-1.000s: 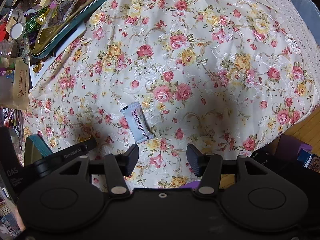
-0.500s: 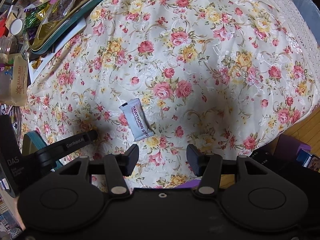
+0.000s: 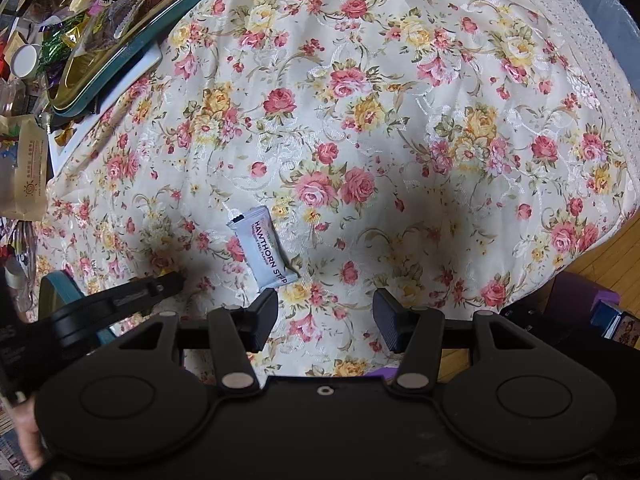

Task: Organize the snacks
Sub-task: 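Grasp the gold-wrapped candy with the left tool, then grasp the white HAWTHORN packet with the right tool while the left holds the candy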

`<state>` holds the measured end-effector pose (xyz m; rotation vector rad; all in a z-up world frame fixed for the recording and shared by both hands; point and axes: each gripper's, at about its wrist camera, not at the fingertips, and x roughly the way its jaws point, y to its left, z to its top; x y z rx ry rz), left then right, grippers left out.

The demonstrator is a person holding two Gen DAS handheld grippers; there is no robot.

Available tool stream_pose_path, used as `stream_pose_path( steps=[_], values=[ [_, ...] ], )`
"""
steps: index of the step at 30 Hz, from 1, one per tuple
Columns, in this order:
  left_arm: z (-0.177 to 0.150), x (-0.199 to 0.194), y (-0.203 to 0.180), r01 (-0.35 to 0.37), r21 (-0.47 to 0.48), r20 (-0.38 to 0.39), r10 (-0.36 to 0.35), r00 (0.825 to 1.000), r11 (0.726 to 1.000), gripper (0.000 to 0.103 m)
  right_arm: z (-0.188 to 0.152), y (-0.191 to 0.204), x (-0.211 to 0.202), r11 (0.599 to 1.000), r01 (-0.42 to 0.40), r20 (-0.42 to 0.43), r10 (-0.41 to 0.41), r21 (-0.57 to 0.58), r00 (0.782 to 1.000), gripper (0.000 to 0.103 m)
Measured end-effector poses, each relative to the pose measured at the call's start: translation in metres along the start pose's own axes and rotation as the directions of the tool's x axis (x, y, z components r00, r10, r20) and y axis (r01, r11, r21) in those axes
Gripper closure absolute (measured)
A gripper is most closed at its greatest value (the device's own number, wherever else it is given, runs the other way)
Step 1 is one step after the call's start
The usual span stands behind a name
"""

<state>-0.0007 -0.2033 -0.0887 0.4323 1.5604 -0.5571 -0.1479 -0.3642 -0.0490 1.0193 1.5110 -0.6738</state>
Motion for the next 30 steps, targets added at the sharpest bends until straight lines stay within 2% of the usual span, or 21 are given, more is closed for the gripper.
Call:
stream_pose_path(
  steps=[7, 13, 21, 30],
  values=[
    [-0.003, -0.023, 0.009, -0.015, -0.016, 0.013, 0.016, 1.0, 1.0, 0.081, -0.01, 0.029, 0.017, 0.995, 0.022, 0.046, -0.018, -0.099, 0.999, 0.047],
    [-0.013, -0.035, 0.02, -0.015, -0.012, 0.026, 0.015, 1.0, 1.0, 0.081, -0.018, 0.052, 0.034, 0.98, 0.096, 0.092, -0.081, -0.177, 0.992, 0.047],
    [-0.023, -0.047, 0.034, -0.017, -0.005, 0.04, 0.018, 0.999, 1.0, 0.081, -0.016, 0.063, 0.057, 0.978, 0.13, 0.067, -0.121, -0.16, 0.99, 0.047],
    [-0.027, -0.054, 0.042, -0.015, -0.001, 0.048, 0.015, 0.999, 1.0, 0.081, -0.015, 0.074, 0.084, 0.962, 0.192, 0.064, -0.183, -0.194, 0.981, 0.047]
  ],
)
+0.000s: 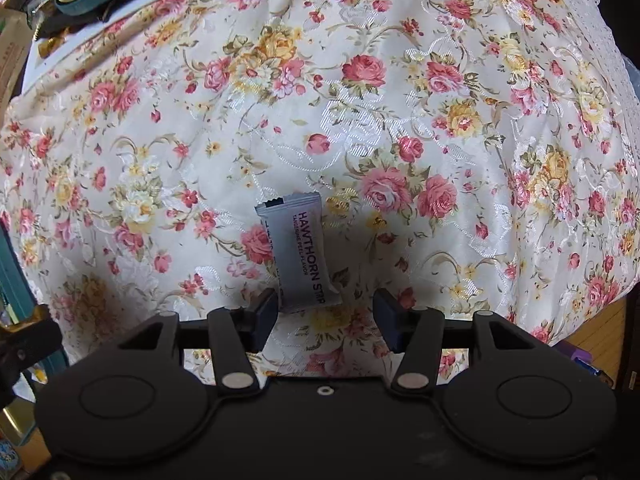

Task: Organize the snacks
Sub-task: 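Grasp the white HAWTHORN packet with the right tool while the left holds the candy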

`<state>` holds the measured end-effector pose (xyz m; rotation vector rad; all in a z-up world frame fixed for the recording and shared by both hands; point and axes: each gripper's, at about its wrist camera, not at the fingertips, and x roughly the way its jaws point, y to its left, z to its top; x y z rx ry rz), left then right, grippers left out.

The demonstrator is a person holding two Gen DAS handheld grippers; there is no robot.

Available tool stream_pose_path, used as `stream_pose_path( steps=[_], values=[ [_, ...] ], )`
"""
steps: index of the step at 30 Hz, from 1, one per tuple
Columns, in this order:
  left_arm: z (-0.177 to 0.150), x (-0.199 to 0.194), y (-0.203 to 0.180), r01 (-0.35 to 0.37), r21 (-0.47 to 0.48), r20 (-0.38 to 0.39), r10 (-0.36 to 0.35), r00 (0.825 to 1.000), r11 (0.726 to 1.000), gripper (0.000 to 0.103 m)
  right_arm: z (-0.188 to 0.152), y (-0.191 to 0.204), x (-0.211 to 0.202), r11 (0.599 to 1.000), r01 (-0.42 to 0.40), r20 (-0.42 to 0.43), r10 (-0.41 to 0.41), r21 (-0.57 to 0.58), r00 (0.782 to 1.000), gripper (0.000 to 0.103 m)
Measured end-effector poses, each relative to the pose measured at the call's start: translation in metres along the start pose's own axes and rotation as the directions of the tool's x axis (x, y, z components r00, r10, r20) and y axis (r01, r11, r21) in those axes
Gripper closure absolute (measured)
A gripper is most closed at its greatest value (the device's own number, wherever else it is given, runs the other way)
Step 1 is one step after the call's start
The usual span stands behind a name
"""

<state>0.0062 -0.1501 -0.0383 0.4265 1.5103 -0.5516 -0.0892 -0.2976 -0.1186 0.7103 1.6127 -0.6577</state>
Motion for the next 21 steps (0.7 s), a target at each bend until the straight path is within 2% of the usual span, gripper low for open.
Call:
stream_pose_path(
  steps=[8, 10, 14, 18, 21],
  values=[
    [0.0, -0.004, 0.004, 0.004, -0.01, 0.005, -0.004, 1.0, 1.0, 0.081, 0.005, -0.002, 0.007, 1.0, -0.023, -0.023, 0.023, 0.011, 0.999, 0.048],
    [0.001, -0.004, 0.004, 0.005, -0.011, 0.006, -0.005, 1.0, 1.0, 0.081, 0.007, -0.003, 0.006, 1.0, -0.019, -0.023, 0.019, 0.005, 1.0, 0.054],
    [0.0, -0.005, 0.004, 0.006, -0.012, 0.007, -0.006, 1.0, 1.0, 0.081, 0.014, -0.012, 0.003, 0.999, -0.045, -0.045, 0.043, -0.029, 0.998, 0.089],
    [0.001, -0.008, 0.005, 0.016, -0.014, 0.012, -0.016, 1.0, 1.0, 0.081, 0.017, -0.026, -0.003, 0.992, -0.126, -0.079, 0.126, 0.006, 0.989, 0.094],
    [0.001, -0.012, 0.005, 0.027, -0.018, 0.017, -0.027, 0.999, 0.999, 0.081, 0.021, -0.037, -0.015, 0.984, -0.173, -0.059, 0.175, 0.027, 0.983, 0.096]
  ],
)
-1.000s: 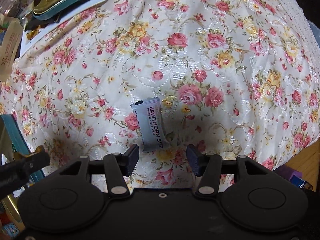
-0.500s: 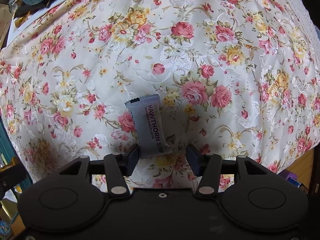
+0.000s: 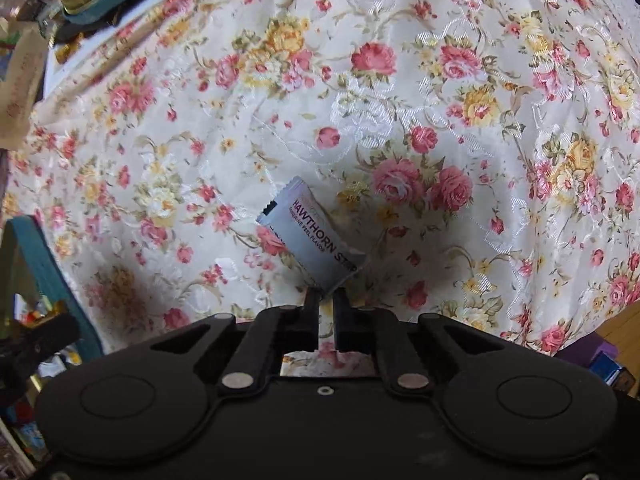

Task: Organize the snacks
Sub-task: 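Grasp the white HAWTHORN packet with the right tool while the left holds the candy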

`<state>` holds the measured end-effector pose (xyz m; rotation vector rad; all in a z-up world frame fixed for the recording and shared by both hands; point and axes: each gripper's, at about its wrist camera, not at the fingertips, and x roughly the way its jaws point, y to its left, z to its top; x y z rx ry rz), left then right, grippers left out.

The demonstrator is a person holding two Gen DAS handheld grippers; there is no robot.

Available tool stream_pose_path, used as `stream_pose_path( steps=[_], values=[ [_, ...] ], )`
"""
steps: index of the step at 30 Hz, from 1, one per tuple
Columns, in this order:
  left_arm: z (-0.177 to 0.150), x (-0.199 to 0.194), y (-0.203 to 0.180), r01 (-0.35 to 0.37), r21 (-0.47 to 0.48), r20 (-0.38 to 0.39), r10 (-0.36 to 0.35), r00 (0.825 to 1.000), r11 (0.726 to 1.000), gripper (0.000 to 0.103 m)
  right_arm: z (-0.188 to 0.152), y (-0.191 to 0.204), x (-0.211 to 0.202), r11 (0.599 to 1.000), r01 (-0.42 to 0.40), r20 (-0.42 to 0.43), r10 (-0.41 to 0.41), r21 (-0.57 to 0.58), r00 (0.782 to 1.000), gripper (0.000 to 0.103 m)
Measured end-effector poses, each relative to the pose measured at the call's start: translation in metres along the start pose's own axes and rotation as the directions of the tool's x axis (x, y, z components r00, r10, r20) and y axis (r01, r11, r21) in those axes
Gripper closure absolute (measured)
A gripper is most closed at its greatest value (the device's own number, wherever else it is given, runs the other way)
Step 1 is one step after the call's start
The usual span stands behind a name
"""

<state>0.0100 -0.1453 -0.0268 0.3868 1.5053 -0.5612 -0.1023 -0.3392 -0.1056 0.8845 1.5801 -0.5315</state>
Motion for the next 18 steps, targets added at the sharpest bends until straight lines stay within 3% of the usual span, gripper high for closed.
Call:
stream_pose_path(
  steps=[8, 10, 14, 18],
  values=[
    [-0.002, -0.01, 0.0, 0.037, -0.005, 0.012, -0.037, 0.999, 0.999, 0.081, 0.002, -0.015, -0.035, 0.991, -0.121, 0.035, 0.119, 0.061, 0.992, 0.097],
    [-0.003, -0.012, 0.001, 0.044, -0.006, 0.014, -0.044, 0.999, 0.999, 0.081, 0.0, -0.017, -0.04, 0.991, -0.112, 0.045, 0.109, 0.075, 0.993, 0.095],
    [-0.005, -0.016, 0.001, 0.057, -0.003, 0.019, -0.057, 0.998, 0.998, 0.081, -0.004, -0.013, -0.044, 0.994, -0.058, 0.118, 0.047, 0.094, 0.992, 0.073],
    [-0.005, -0.016, 0.001, 0.057, -0.001, 0.02, -0.057, 0.998, 0.998, 0.081, -0.005, 0.006, -0.031, 1.0, -0.002, 0.189, -0.002, 0.021, 0.982, 0.068]
  ],
)
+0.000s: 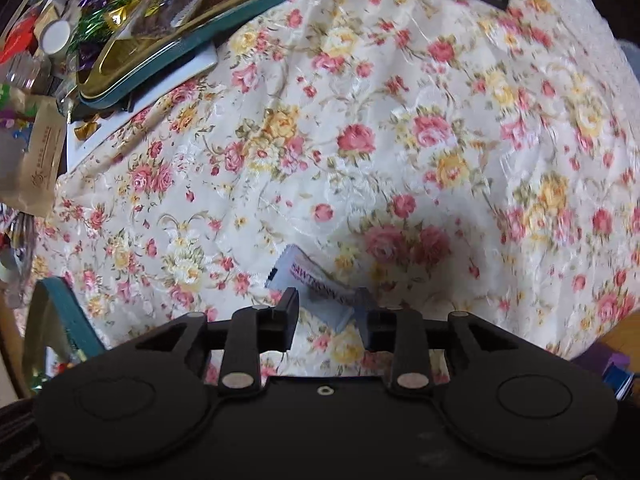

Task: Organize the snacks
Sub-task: 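Grasp the white HAWTHORN packet with the right tool while the left holds the candy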

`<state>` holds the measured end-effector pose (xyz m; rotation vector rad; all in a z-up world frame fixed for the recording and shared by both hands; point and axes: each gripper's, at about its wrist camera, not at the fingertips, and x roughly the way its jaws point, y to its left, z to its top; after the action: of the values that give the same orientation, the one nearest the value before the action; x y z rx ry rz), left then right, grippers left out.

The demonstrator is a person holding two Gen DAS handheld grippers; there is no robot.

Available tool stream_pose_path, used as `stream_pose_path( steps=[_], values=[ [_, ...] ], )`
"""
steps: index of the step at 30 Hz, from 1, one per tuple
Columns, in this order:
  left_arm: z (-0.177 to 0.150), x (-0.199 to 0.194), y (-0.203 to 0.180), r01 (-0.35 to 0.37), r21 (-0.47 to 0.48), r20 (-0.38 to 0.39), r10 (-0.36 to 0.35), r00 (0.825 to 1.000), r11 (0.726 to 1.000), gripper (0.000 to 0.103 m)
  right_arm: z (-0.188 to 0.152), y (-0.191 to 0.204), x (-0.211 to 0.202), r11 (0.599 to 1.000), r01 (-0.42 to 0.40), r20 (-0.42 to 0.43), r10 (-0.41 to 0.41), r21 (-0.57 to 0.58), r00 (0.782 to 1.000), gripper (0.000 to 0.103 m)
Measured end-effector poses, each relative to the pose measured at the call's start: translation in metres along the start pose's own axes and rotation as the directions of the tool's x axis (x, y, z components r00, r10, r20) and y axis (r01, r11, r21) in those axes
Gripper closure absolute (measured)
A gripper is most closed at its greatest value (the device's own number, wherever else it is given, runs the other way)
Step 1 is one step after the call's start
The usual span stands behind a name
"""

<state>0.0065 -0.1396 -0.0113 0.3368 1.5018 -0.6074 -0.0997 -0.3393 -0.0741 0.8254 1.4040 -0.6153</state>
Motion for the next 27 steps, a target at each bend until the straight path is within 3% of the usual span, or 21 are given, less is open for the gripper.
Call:
stream_pose_path(
  steps=[8, 16, 20, 25, 27],
  values=[
    [0.0, -0.002, 0.013, 0.015, -0.036, -0.006, -0.015, 1.0, 0.999, 0.081, -0.015, 0.022, 0.015, 0.974, 0.079, 0.074, -0.064, -0.212, 0.995, 0.064],
    [-0.002, -0.01, 0.018, 0.042, -0.045, 0.009, -0.042, 0.999, 0.998, 0.081, -0.019, 0.025, 0.038, 0.964, 0.113, 0.037, -0.107, -0.239, 0.994, 0.059],
    [-0.001, -0.01, 0.021, 0.043, -0.053, 0.008, -0.043, 0.999, 0.998, 0.081, -0.024, 0.027, 0.038, 0.952, 0.156, 0.081, -0.139, -0.263, 0.987, 0.056],
    [0.0, -0.013, 0.024, 0.049, -0.061, 0.014, -0.048, 0.999, 0.997, 0.081, -0.025, 0.028, 0.035, 0.947, 0.171, 0.073, -0.157, -0.273, 0.985, 0.061],
    [0.001, -0.014, 0.028, 0.044, -0.072, 0.017, -0.043, 0.999, 0.996, 0.081, -0.023, 0.032, 0.035, 0.946, 0.162, 0.047, -0.155, -0.281, 0.987, 0.073]
  ],
)
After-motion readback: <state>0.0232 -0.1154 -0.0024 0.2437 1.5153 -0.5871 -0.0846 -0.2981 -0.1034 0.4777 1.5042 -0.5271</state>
